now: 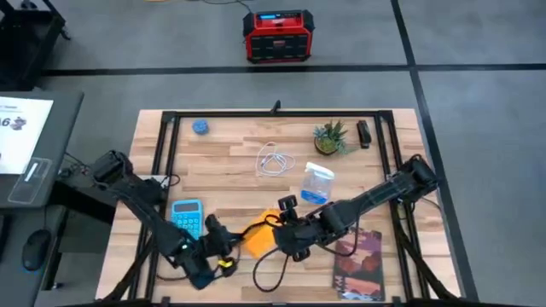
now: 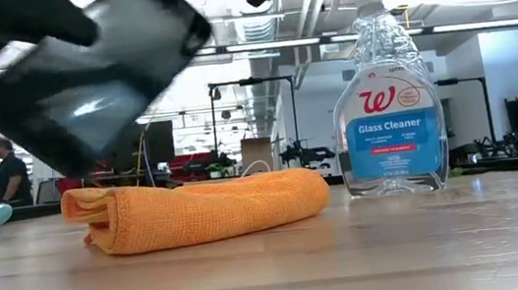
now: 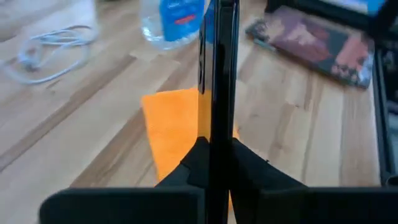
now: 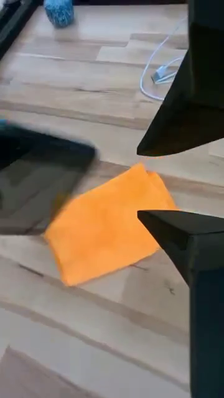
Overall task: Apply microfiber cloth
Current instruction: Wipe the black cellphone using microfiber cloth
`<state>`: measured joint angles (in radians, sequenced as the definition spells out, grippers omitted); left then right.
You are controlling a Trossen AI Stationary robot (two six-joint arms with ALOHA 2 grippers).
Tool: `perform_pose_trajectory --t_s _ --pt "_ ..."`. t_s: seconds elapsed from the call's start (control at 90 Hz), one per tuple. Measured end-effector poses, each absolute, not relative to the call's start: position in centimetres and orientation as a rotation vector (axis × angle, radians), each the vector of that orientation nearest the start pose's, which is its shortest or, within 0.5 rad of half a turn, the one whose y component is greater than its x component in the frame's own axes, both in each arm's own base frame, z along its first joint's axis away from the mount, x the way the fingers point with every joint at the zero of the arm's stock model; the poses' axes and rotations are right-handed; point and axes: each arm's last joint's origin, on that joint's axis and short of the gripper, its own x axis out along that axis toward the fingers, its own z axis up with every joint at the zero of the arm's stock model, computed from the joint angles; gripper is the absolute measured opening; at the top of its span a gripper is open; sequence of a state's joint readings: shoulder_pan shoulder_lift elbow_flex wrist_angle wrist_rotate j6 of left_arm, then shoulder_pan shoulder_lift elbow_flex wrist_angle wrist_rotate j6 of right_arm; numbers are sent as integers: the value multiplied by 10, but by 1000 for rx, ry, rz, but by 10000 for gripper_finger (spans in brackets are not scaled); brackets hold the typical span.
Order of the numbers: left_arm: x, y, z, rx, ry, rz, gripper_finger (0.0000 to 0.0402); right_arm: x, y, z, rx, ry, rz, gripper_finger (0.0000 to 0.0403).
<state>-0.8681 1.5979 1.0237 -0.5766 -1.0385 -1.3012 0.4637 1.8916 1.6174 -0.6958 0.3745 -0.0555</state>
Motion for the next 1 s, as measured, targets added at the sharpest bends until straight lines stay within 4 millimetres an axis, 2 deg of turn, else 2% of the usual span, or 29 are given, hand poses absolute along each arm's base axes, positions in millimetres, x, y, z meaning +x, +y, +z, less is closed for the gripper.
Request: perform_pose_trajectory --t_s 0.144,0.233,0.311,0.478,0.633,0.744,0.833,0.956,1.0 --pt "179 -216 212 -402 265 563 9 376 179 236 -334 756 222 133" --pt "162 -215 208 -469 168 568 9 390 174 213 -250 608 244 134" --pt "153 -211 199 -526 98 559 9 400 168 186 -223 549 227 134" --pt "148 -206 180 -603 80 554 10 417 153 141 -217 595 192 135" --pt "149 -202 172 -611 75 558 11 421 139 111 -215 706 198 147" --pt "149 -200 169 -610 73 563 12 423 136 100 -203 734 225 146" --pt "150 -199 168 -606 74 564 13 422 136 91 -201 758 242 121" --pt "151 -199 168 -610 69 569 13 422 137 90 -179 759 235 33" --pt "152 -199 168 -613 68 569 14 422 137 94 -184 746 232 16"
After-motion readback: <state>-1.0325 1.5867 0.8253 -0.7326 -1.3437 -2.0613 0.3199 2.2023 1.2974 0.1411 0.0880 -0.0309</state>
